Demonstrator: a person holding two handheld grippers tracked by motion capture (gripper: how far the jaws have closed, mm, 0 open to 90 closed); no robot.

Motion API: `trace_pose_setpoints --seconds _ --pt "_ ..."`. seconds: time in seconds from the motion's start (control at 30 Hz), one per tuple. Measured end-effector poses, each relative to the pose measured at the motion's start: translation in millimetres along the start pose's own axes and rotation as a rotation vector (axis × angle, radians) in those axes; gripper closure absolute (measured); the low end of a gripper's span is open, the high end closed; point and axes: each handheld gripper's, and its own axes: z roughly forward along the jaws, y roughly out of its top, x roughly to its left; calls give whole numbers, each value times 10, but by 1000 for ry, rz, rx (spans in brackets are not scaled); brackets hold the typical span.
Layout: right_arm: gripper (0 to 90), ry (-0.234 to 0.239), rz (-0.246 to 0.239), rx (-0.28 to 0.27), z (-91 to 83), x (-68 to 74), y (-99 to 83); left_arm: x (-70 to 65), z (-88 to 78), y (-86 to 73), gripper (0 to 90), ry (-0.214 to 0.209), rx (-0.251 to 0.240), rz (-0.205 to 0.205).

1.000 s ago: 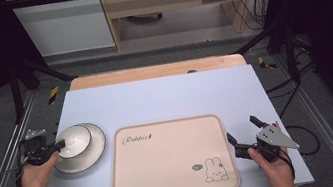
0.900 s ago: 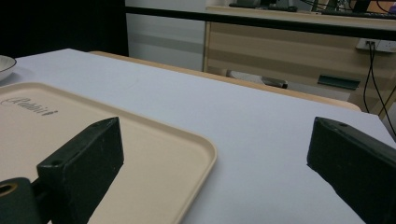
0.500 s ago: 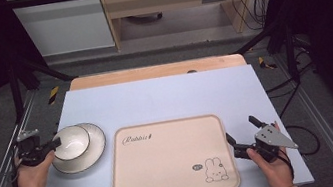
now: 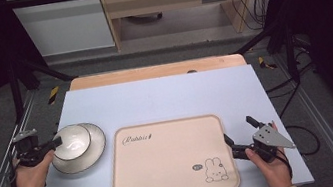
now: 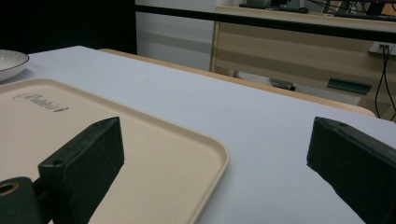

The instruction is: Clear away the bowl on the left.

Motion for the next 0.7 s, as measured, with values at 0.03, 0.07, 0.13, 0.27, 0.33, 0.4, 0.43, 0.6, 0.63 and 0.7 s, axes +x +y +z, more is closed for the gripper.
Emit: trace_pose_setpoints --seconds 0.03,0.07,0.13,0.27,0.33,0.4,0.43,0.6,0.63,0.7 --pt "41 0 -1 0 -1 0 -1 -6 -7 6 812 -6 -5 -8" --pt "41 0 0 0 -3 -2 -3 -13 -14 14 812 -11 -7 -6" --pt "41 -3 0 -2 -12 -13 -4 -34 -15 21 811 -21 -9 -10" --pt "41 -8 6 -4 -27 -30 -7 -86 -14 34 811 -40 -18 -7" --pt "42 -8 4 -9 -29 -34 -7 -111 -18 42 811 -42 -19 -1" --pt "42 -7 0 -11 -28 -36 -7 -136 -22 48 811 -43 -21 3" --pt "42 -5 0 -10 -28 -34 -7 -145 -22 51 811 -46 -24 6" --pt "43 -1 -10 -8 -23 -26 -6 -185 -37 68 811 -69 -40 -5" --pt "44 2 -12 -8 -22 -25 -7 -193 -40 71 811 -71 -38 -1" --pt "44 2 -10 -8 -25 -22 -8 -217 -35 71 811 -76 -45 -4"
